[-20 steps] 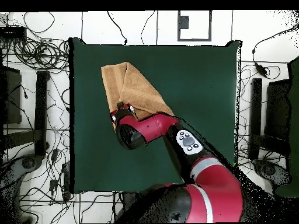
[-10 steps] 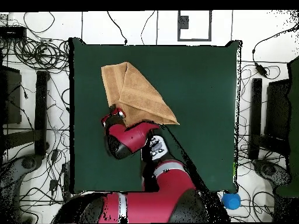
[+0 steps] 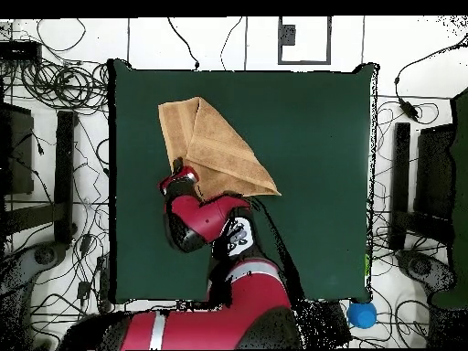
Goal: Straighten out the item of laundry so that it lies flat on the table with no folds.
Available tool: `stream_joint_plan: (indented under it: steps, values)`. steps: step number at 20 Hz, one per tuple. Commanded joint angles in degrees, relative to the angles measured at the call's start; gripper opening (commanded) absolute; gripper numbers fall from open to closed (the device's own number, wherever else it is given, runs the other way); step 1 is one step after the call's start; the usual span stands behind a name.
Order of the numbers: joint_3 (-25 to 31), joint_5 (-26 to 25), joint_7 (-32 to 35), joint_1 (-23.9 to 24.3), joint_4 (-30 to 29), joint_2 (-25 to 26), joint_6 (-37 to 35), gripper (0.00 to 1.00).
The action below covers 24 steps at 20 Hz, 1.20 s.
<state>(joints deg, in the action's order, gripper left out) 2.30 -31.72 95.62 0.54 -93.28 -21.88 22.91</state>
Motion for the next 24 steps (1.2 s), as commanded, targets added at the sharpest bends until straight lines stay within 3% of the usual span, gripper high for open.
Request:
stream_joint_plan:
  steps: [1, 6, 15, 16, 24]
  values:
    - [-7.35, 8.74, 6.34, -4.42, 2.02, 2.31, 3.49, 0.00]
    - [-10.32, 12.73, 5.89, -7.17, 0.42, 2.30, 8.80, 0.00]
    - [-9.89, 12.17, 6.93, -6.53, 1.00, 2.36, 7.71, 0.00]
    - [-9.80, 11.96, 6.91, -6.47, 1.08, 2.34, 7.65, 1.00]
    - [-6.39, 5.72, 6.22, -4.87, 3.60, 4.17, 12.39, 1.00]
